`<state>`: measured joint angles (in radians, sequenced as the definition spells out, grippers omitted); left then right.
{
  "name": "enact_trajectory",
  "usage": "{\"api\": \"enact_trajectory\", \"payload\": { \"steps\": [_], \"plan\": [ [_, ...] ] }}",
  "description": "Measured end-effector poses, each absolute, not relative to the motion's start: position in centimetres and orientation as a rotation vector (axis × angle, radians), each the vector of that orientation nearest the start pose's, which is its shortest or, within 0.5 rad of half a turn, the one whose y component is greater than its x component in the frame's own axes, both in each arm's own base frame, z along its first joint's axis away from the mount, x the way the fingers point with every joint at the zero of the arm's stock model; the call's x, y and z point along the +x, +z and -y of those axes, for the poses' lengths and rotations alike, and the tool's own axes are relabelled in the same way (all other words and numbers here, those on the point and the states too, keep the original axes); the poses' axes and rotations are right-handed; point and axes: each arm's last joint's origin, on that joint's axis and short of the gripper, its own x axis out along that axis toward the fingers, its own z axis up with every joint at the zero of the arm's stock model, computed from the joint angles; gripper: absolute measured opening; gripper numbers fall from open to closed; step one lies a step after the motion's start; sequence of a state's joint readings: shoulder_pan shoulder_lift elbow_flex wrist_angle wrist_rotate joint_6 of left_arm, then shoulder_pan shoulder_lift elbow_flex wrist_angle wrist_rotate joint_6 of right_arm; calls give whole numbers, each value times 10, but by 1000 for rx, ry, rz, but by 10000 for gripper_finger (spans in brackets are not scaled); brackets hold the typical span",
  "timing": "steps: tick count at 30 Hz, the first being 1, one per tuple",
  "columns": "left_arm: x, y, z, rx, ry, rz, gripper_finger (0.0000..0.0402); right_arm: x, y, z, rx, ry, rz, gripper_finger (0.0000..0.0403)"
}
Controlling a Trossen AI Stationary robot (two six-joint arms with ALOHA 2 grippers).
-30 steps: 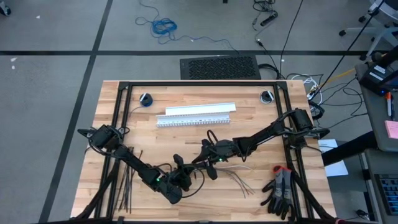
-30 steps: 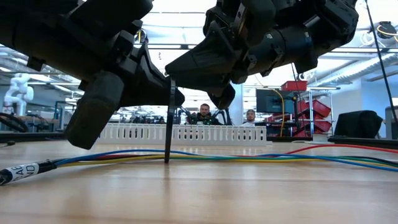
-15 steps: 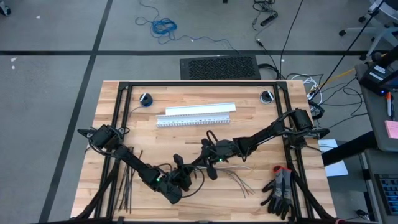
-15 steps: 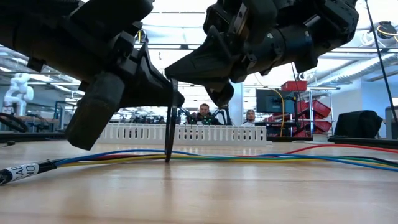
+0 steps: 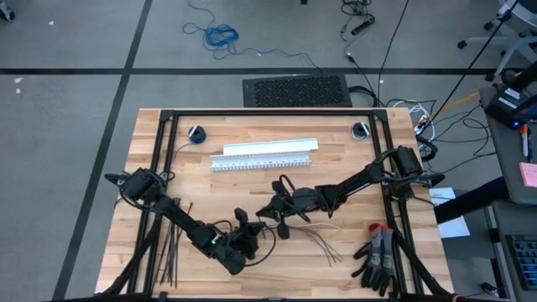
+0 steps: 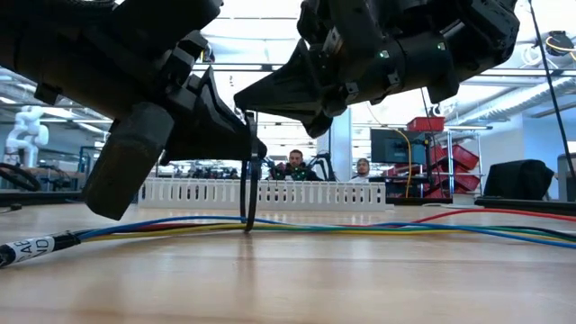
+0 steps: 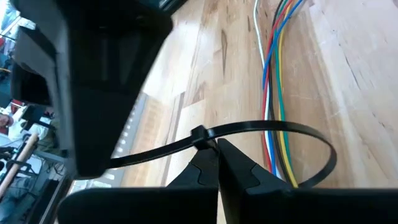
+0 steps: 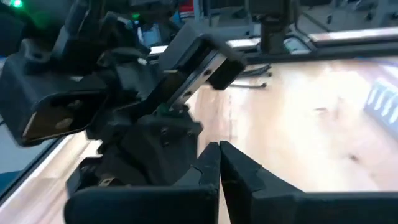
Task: Ziptie cables
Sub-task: Wrap the black zip tie on the cables
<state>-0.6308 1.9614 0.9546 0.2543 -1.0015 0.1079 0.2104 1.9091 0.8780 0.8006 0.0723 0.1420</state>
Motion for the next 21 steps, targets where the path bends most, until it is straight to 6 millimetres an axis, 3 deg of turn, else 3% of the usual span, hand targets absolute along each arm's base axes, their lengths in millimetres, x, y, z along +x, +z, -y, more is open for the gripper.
{"api": "enact_trajectory", "payload": {
  "steps": [12,21],
  "plan": [
    [310,94,197,643,330,-556,0,371,162,-76,56,102,-175,0],
    [308,92,199,633,326,-556,0,364,189,-74,13,92,-122,0]
  ]
}}
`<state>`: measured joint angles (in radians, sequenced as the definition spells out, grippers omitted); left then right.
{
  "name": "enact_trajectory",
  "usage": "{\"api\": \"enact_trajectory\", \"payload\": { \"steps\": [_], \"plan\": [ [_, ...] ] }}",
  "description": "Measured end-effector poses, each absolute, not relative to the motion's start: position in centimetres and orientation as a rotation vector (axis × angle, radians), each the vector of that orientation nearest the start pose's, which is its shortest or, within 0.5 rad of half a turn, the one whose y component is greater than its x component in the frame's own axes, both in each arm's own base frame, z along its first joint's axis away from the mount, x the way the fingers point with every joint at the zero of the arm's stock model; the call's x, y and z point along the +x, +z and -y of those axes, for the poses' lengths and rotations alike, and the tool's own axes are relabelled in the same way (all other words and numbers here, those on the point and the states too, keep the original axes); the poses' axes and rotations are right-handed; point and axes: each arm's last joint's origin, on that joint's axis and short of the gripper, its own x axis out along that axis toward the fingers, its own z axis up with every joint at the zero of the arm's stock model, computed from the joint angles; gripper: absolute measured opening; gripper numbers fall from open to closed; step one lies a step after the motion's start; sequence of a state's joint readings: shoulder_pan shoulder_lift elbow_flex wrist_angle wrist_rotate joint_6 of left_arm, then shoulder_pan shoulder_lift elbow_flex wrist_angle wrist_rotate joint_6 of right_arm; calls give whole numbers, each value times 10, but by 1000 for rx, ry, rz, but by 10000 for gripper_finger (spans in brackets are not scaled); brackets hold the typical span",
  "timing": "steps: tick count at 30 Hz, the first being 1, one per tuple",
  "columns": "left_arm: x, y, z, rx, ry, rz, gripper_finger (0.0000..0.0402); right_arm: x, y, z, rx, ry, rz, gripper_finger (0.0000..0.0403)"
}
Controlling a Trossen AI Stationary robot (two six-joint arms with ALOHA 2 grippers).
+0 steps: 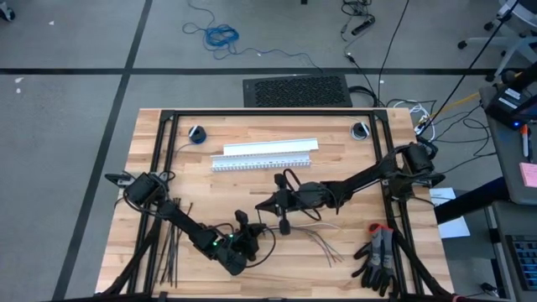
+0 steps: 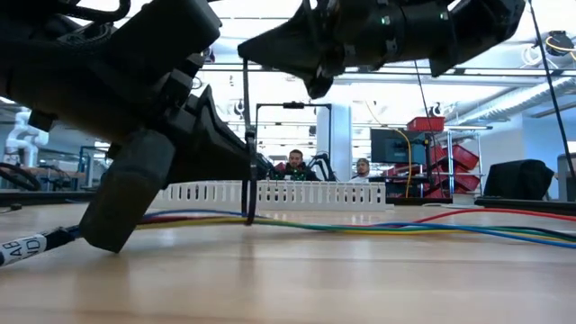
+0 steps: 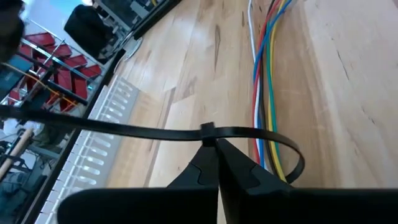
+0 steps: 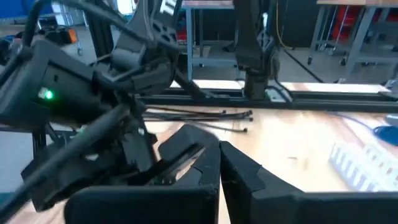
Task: Ziptie cables
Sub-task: Wrap the black zip tie on the cables
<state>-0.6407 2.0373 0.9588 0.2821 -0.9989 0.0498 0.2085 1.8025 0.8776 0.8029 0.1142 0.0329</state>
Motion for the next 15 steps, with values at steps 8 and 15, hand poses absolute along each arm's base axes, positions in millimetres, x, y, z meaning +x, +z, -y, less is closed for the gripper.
{"api": "enact_trajectory", "payload": {
  "steps": [8,15],
  "plan": [
    [305,93,201,444,306,-550,0,363,183,-72,22,59,-208,0],
    [308,94,199,387,234,-577,46,363,169,-81,39,80,-259,0]
  ]
}}
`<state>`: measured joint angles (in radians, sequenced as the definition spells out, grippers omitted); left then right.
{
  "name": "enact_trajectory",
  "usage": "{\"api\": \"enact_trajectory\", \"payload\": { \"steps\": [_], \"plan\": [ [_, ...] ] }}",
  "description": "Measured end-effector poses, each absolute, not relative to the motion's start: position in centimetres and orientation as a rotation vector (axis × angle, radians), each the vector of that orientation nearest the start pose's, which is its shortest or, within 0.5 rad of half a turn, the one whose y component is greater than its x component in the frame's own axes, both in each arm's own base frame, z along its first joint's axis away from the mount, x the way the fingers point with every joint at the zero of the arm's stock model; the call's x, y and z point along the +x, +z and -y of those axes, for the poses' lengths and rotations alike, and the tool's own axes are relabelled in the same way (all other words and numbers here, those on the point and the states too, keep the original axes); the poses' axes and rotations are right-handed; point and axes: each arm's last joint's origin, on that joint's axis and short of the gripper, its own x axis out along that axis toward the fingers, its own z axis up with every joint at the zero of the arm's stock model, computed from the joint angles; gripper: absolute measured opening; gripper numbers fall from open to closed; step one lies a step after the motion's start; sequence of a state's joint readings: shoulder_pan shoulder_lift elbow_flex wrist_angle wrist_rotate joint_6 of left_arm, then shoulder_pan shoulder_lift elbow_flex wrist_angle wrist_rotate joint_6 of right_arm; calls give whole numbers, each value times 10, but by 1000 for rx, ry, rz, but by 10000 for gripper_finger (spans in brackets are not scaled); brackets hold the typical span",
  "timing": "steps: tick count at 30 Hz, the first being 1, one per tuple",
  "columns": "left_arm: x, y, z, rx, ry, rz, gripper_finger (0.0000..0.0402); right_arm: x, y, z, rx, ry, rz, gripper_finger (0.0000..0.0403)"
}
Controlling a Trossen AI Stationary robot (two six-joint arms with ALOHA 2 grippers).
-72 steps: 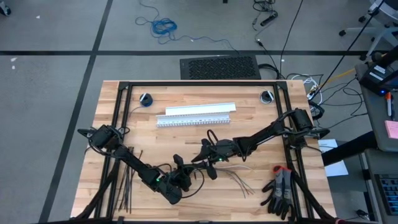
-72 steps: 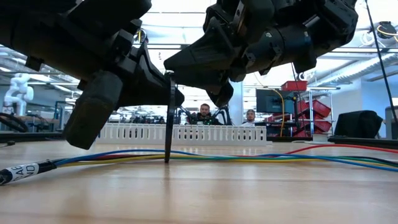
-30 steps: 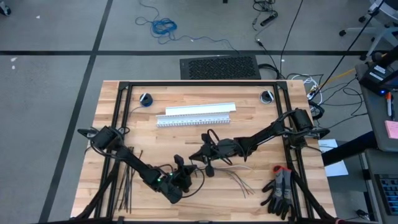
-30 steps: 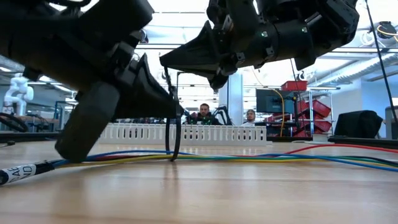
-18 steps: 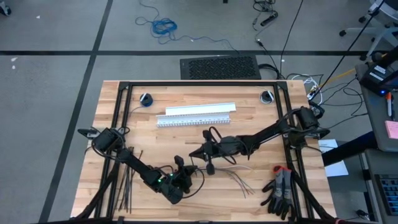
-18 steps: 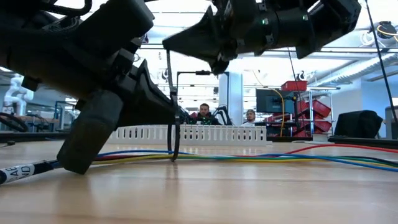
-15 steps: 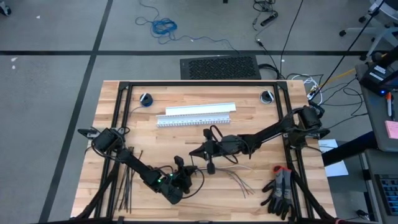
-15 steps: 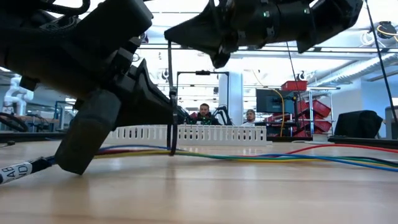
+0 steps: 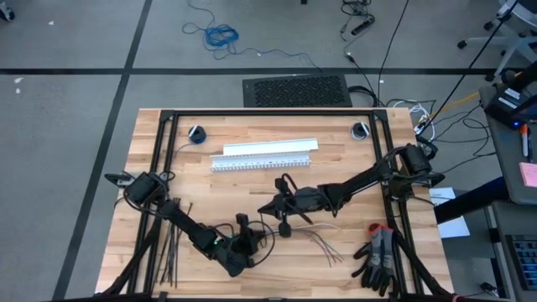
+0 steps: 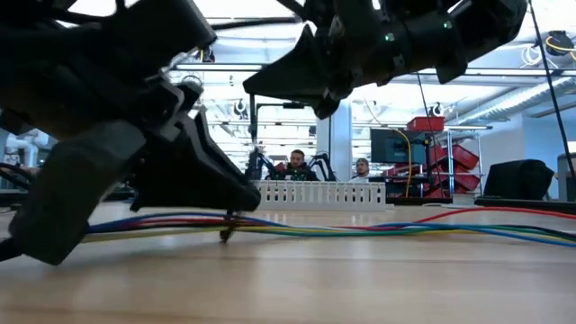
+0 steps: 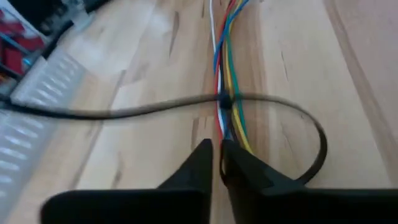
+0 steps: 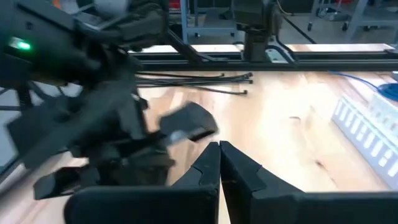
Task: Ziptie cables
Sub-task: Wrap the black zip tie on the cables
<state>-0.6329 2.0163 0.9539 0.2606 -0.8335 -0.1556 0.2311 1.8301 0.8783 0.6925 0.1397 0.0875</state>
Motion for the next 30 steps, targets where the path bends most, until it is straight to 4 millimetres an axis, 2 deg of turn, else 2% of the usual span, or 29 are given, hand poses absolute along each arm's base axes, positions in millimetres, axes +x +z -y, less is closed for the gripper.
{"api": "enact_trajectory", "payload": {
  "steps": [6,10,15,22,25,30],
  "plan": [
    [309,92,194,276,236,-610,126,362,169,-84,38,90,-257,0],
    [307,101,194,166,226,-619,156,362,169,-84,28,91,-259,0],
    [301,131,197,-20,191,-596,161,363,169,-82,-43,36,-254,0],
    [290,171,197,-124,223,-504,161,362,169,-84,-51,37,-254,0],
    [287,172,196,-135,243,-504,161,362,169,-86,-53,42,-254,0],
    [288,163,191,-235,329,-525,161,361,169,-87,-58,34,-256,0]
  ]
}}
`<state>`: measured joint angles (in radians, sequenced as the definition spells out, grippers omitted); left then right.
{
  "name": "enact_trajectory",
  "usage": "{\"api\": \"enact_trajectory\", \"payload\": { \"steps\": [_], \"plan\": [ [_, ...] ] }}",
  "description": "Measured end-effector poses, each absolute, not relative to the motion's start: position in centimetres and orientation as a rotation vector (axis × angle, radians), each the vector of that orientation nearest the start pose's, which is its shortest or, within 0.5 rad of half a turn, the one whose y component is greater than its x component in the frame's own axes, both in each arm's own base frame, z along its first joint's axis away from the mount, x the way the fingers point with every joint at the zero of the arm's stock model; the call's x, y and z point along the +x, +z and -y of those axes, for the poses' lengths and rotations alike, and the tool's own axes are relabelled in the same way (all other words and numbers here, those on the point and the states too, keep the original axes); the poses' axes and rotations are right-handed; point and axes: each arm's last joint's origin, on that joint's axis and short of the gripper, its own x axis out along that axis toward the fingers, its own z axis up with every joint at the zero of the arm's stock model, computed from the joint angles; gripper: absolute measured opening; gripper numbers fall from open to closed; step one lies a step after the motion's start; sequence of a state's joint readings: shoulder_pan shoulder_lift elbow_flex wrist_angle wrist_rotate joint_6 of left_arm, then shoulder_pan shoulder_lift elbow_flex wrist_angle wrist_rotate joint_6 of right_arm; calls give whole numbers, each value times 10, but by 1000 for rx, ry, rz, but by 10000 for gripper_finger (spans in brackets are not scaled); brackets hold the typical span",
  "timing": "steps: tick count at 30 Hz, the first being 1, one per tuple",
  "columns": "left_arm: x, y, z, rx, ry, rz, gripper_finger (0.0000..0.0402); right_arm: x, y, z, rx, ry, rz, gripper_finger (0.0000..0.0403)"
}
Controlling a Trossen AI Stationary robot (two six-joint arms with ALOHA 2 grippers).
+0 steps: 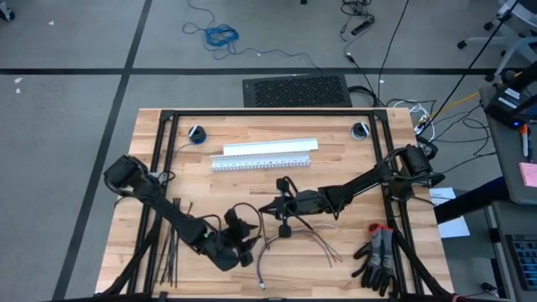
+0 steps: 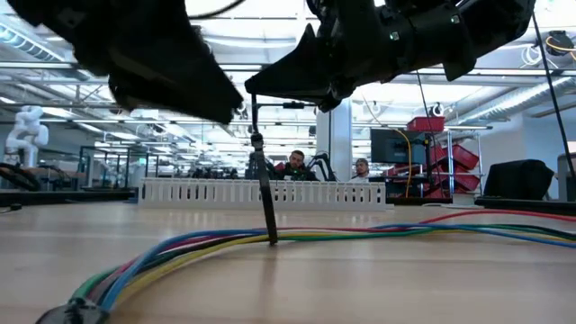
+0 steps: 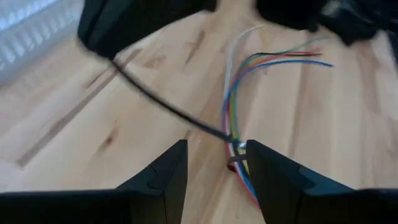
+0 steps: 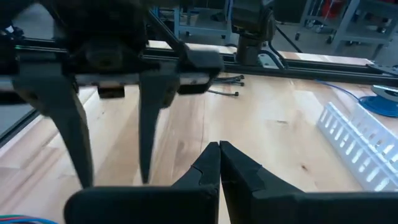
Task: Ziptie cables
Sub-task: Wrap the black zip tie on the cables
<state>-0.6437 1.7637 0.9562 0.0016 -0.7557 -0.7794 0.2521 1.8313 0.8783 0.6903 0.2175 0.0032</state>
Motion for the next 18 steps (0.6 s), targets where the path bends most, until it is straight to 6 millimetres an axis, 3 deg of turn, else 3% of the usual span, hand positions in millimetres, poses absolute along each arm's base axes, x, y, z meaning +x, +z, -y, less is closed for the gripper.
{"api": "enact_trajectory", "payload": {
  "steps": [12,18],
  "plan": [
    [295,134,204,-567,460,-378,157,360,169,-90,-87,-69,-243,0],
    [298,134,201,-603,489,-340,139,358,169,-94,-89,-79,-248,0]
  ]
}}
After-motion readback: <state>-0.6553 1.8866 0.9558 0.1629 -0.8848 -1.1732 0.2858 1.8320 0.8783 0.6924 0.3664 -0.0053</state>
